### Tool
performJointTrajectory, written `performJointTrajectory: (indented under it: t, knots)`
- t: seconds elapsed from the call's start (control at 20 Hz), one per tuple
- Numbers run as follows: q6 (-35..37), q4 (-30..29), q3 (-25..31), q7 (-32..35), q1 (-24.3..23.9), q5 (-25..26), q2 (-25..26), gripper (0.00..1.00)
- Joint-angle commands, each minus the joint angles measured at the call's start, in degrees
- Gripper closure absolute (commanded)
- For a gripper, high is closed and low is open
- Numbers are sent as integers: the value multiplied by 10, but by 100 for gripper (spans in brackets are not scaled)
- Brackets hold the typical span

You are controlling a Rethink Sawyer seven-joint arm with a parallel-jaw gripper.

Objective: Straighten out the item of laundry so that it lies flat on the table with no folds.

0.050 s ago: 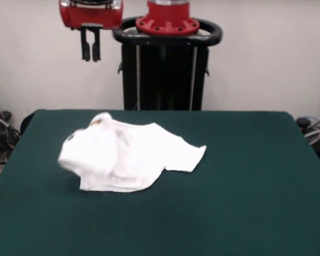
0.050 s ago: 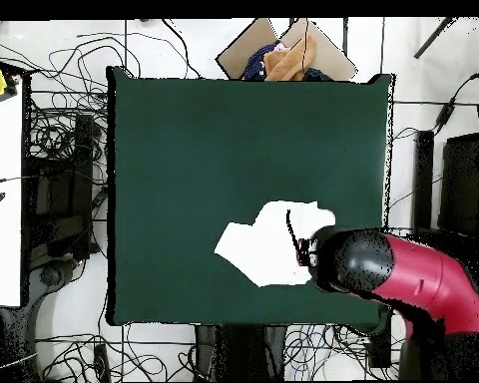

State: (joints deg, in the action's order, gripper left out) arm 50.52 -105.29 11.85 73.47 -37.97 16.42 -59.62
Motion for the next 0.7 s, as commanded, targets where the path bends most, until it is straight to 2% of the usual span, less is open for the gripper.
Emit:
performJointTrajectory:
  t: [0.05, 0.5, 0.7]
  knots:
    - [34, 35, 71, -89, -2, 23, 25, 100]
    - [-52, 12, 72, -34, 8, 28, 63, 100]
    - [-167, -8, 55, 48, 41, 41, 105, 100]
